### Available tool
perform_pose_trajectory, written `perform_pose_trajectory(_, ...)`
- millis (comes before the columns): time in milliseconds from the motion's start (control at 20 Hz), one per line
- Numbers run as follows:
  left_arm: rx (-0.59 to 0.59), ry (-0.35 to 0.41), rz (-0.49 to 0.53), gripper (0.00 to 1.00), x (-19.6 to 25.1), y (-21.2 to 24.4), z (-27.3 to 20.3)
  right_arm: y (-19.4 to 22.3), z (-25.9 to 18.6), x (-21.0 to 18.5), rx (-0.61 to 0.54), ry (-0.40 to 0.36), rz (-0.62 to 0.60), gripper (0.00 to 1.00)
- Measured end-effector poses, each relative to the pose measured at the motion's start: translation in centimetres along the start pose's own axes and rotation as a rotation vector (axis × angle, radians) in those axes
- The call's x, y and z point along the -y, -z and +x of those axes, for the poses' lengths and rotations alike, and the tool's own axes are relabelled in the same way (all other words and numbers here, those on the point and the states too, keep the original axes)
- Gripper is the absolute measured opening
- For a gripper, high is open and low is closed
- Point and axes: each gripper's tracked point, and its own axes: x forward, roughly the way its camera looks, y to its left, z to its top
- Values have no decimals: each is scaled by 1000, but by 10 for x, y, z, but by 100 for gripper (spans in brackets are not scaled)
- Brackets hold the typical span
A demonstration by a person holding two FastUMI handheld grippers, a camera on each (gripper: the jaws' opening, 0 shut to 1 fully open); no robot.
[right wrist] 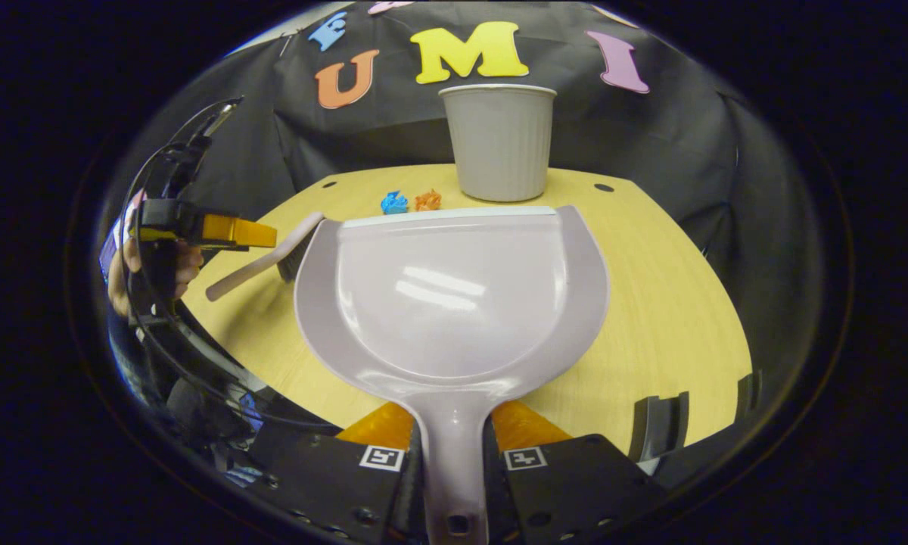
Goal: Pick up the small broom and dustpan from the desktop, sweep the trash into the dustpan with the broom, and then empty the trash into the garbage bin.
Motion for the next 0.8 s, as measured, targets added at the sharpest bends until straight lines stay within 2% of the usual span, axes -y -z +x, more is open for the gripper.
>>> perform_pose_trajectory(400, -139, 22, -1, 94, 6, 22, 26, 12, -3, 2, 3, -15, -3, 33)
perform_pose_trajectory(500, -177, 44, -9, 92, 12, 29, 32, 14, -2, 2, -2, -21, -2, 33)
perform_pose_trajectory(600, -213, 31, -21, 83, 9, 33, 42, 15, -2, 2, -3, -24, -5, 33)
perform_pose_trajectory(750, -238, 27, -18, 80, 5, 34, 54, 17, -2, 3, -4, -19, -13, 33)
perform_pose_trajectory(800, -254, 38, -25, 82, 8, 36, 59, 18, -2, 3, -7, -20, -13, 33)
